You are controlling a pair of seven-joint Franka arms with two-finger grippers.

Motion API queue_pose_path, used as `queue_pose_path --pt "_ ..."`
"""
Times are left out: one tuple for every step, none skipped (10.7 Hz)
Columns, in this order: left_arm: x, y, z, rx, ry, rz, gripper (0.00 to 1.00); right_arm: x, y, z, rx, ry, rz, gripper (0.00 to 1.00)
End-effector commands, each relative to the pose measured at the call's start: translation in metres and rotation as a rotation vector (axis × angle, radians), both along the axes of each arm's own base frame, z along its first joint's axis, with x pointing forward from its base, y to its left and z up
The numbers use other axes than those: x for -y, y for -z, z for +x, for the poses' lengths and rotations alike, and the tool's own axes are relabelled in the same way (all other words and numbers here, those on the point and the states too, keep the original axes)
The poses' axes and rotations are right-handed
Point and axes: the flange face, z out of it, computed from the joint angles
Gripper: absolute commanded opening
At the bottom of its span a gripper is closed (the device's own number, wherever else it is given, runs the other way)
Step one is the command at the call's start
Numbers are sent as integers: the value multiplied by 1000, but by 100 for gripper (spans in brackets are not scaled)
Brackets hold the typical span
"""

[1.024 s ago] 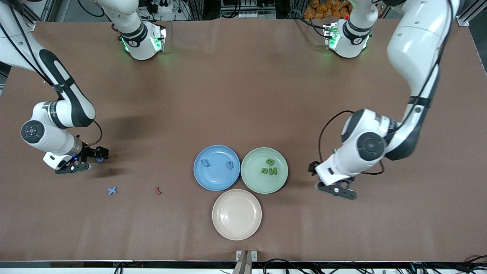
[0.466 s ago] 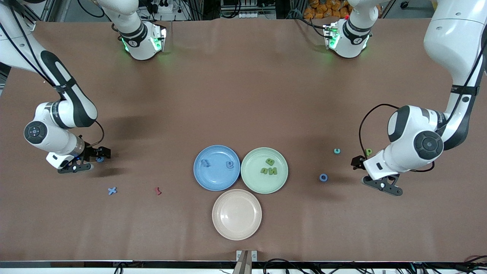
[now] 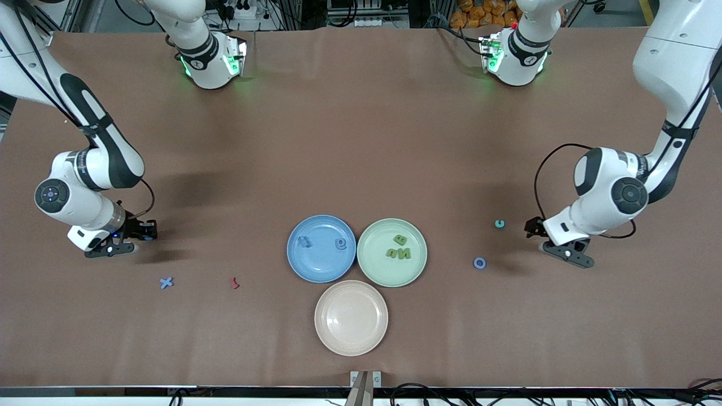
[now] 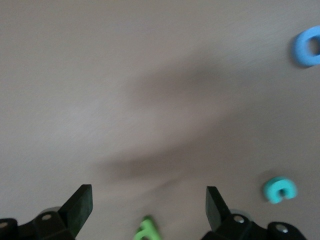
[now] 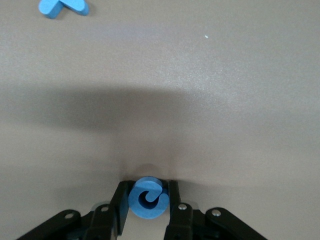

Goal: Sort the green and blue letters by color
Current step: 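Grasp the blue e with the right gripper while the left gripper grasps the green d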

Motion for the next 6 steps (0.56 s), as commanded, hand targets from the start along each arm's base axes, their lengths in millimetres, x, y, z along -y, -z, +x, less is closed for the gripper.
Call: queue_pose_path --pt "-32 1 -26 -20 -58 22 95 -38 -3 4 -24 119 11 0" --pt "-35 3 -29 -28 -112 20 92 -50 -5 6 -33 146 13 0" --pt "-35 7 -33 -39 -168 19 90 -67 -10 8 -28 177 22 0" --pt "-33 7 -34 -42 -226 18 90 -90 -14 8 -55 221 27 0" --pt "-31 10 -37 -49 -259 19 90 -117 -22 9 -73 289 37 0" --pt "-30 9 -39 -50 -268 22 90 -167 -41 11 -104 406 102 0"
